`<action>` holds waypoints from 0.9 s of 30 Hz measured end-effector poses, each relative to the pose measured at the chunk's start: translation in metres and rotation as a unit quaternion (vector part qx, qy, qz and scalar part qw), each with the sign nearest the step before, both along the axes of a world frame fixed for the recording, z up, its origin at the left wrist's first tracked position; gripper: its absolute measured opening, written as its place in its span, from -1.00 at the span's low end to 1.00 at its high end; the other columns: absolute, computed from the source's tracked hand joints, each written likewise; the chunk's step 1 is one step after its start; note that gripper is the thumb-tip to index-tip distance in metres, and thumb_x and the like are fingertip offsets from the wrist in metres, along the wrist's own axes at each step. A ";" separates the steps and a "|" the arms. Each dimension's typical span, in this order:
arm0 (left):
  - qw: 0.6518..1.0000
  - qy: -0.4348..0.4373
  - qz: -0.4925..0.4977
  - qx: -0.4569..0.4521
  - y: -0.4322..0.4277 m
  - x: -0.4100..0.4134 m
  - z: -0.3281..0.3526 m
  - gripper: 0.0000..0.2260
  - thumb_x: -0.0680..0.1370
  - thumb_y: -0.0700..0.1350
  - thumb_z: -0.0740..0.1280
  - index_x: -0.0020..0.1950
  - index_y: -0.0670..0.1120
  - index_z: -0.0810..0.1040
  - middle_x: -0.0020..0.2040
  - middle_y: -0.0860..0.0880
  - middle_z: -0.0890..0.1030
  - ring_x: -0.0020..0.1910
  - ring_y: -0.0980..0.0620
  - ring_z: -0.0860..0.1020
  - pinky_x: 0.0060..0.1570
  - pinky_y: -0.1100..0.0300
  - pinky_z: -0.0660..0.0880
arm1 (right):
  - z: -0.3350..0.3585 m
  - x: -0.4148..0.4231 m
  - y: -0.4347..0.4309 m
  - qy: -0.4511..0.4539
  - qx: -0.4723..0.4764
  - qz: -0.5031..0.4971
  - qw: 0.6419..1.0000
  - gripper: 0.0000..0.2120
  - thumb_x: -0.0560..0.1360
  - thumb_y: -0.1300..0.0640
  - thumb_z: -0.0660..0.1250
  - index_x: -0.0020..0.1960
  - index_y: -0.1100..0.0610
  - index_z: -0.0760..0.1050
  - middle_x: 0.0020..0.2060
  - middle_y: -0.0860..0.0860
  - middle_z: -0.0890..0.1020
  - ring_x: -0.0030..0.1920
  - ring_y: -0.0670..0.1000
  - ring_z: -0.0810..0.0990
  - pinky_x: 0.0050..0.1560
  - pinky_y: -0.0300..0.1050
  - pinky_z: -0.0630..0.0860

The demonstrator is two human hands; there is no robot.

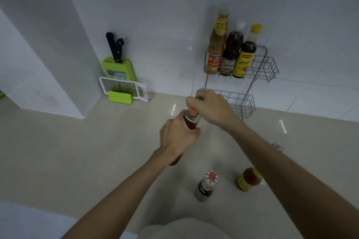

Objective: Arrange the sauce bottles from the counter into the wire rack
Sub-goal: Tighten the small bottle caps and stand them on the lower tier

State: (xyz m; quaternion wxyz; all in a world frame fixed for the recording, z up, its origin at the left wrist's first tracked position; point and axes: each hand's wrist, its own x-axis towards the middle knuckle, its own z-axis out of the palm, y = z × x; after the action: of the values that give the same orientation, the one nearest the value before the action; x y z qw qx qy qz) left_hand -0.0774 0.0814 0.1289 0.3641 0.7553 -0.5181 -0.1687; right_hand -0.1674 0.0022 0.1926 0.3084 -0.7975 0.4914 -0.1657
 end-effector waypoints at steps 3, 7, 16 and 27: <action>0.961 0.196 -0.193 0.039 0.000 0.027 -0.004 -0.38 0.32 -0.09 0.55 0.28 0.09 0.33 0.06 0.05 0.61 0.00 0.08 0.62 0.00 0.19 0.56 | 0.023 -0.016 -0.017 -0.056 -0.015 0.044 0.997 -0.76 0.40 -0.09 0.27 -0.24 0.09 0.47 -0.24 0.02 0.58 -0.15 0.07 0.57 -0.13 0.01 0.53; 0.933 0.284 -0.207 0.077 -0.005 0.034 -0.023 -0.37 0.26 -0.17 0.60 0.27 0.04 0.44 0.09 0.02 0.64 0.07 0.02 0.63 0.07 0.13 0.58 | 0.048 -0.036 -0.035 -0.217 0.027 0.038 0.975 -0.80 0.46 0.01 0.36 -0.20 0.15 0.50 -0.33 -0.06 0.50 -0.36 -0.12 0.46 -0.37 -0.19 0.37; 0.977 0.119 -0.161 0.070 -0.082 0.013 -0.057 -0.21 0.32 -0.13 0.57 0.44 -0.05 0.21 0.32 -0.03 0.45 0.23 0.07 0.48 0.10 0.41 0.49 | -0.064 -0.050 -0.048 -0.311 0.104 -0.126 0.936 -0.63 0.35 0.12 0.54 0.07 -0.02 0.47 -0.02 -0.14 0.61 0.04 0.00 0.64 -0.11 -0.13 0.65; 0.941 0.252 -0.121 0.188 -0.197 0.034 -0.108 -0.24 0.50 -0.25 0.34 0.58 -0.02 -0.01 0.57 -0.04 0.16 0.50 -0.06 0.21 0.18 0.27 0.21 | -0.145 -0.010 -0.151 -0.244 -0.099 -0.187 0.946 -0.62 0.38 0.19 0.52 0.15 0.21 0.49 -0.09 -0.08 0.54 -0.13 -0.26 0.51 -0.19 -0.62 0.34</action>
State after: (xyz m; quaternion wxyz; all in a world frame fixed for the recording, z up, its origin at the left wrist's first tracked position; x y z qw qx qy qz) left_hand -0.0438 -0.1151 0.0207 0.3106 0.6746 -0.4555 -0.4908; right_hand -0.1773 -0.1488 0.0480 0.3017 -0.6531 0.5223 -0.4579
